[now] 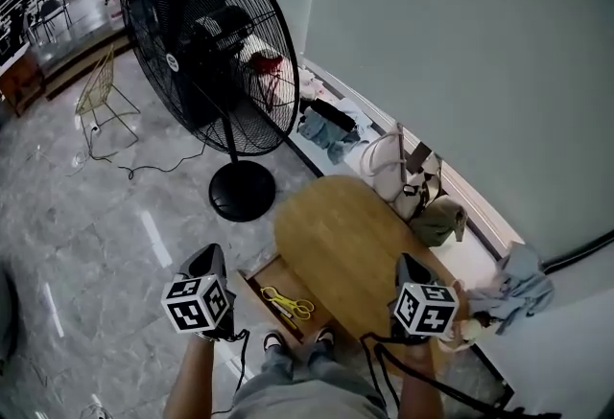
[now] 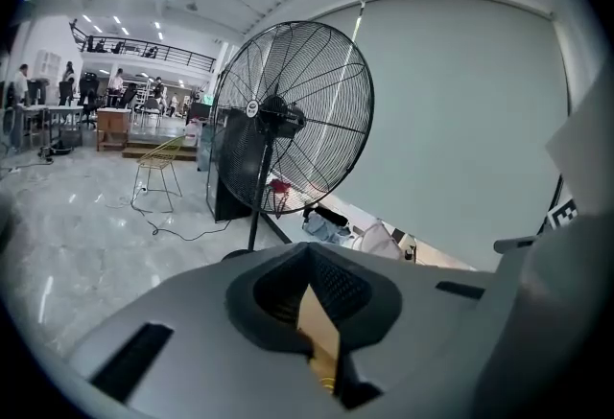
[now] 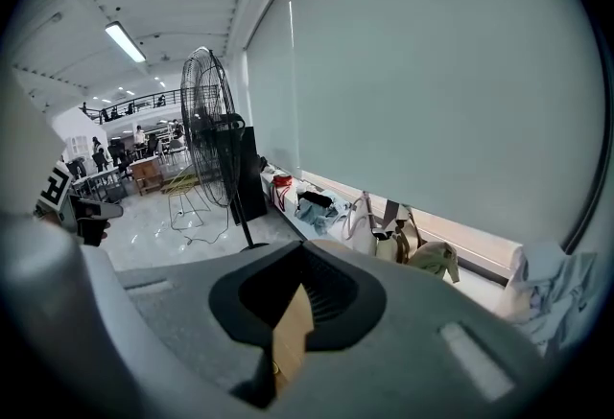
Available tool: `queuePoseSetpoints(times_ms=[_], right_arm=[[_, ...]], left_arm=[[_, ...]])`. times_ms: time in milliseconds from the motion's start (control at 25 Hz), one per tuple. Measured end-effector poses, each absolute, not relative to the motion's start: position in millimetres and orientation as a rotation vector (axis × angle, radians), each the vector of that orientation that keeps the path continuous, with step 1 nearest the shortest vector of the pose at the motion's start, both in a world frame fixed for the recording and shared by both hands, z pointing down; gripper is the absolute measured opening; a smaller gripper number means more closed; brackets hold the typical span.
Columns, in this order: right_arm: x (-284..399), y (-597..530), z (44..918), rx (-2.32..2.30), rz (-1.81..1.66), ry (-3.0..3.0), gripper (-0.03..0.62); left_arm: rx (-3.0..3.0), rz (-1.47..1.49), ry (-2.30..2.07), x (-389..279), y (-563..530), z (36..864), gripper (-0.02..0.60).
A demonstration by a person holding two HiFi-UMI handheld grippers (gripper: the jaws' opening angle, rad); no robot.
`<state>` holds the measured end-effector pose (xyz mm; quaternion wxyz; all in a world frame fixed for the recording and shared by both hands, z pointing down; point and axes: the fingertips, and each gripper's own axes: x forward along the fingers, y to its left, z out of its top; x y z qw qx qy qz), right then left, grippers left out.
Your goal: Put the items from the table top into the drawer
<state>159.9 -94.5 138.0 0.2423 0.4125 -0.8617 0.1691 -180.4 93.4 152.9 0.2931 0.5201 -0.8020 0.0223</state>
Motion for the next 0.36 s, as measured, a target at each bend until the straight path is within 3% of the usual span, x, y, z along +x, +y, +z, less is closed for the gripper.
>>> queuePoseSetpoints(times_ms=[360], right_arm=[[169,-99,141,1.136,0.482,-2.336,0.005]], left_arm=[[1.392,0.049,-2.138,-178,82,151,-0.006]])
